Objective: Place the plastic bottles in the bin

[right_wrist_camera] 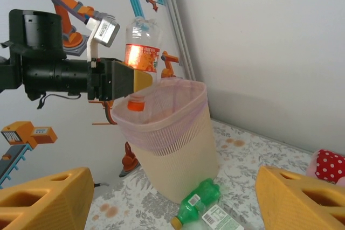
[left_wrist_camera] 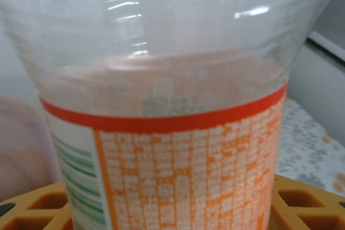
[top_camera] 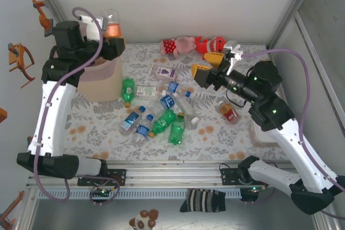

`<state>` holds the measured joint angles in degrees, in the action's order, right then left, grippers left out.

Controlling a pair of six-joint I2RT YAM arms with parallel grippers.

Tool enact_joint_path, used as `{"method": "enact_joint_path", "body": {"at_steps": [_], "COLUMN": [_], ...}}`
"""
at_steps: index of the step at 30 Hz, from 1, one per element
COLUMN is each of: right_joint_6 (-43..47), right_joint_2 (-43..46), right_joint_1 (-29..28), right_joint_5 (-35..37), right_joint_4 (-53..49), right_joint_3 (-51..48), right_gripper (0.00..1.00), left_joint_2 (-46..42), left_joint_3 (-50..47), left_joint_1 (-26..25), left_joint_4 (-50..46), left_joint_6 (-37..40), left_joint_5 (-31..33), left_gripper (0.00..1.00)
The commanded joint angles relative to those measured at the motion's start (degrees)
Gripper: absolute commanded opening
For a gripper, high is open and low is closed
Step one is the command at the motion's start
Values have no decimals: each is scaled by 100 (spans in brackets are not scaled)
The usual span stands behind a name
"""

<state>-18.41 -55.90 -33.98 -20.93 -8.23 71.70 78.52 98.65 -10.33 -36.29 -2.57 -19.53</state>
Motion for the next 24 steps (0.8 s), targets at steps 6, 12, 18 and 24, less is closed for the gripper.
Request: {"method": "enact_joint_path", "body": {"at_steps": [6, 12, 18, 24], "right_joint_6": [180, 233, 268, 268], "right_joint_2": [102, 207, 249, 219], "right_joint_1": [-41, -39, -41, -39], "right_joint_5": [151, 236, 304, 342], "right_joint_4": [-218, -363, -500, -522], "right_joint_3": [224, 164, 125, 98], "right_gripper": [78, 78, 78, 78], "left_joint_2": [819, 1684, 2423, 2980], "left_joint_3": [538, 1058, 1371, 1407], "left_joint_1": [1031, 1431, 1516, 1513], "left_joint_4": [-718, -1397, -2156, -2787], "left_joint_6": [-56, 228, 637, 898], "left_joint_5": [112, 155, 249, 381], "left_gripper": [53, 52, 52, 53]}}
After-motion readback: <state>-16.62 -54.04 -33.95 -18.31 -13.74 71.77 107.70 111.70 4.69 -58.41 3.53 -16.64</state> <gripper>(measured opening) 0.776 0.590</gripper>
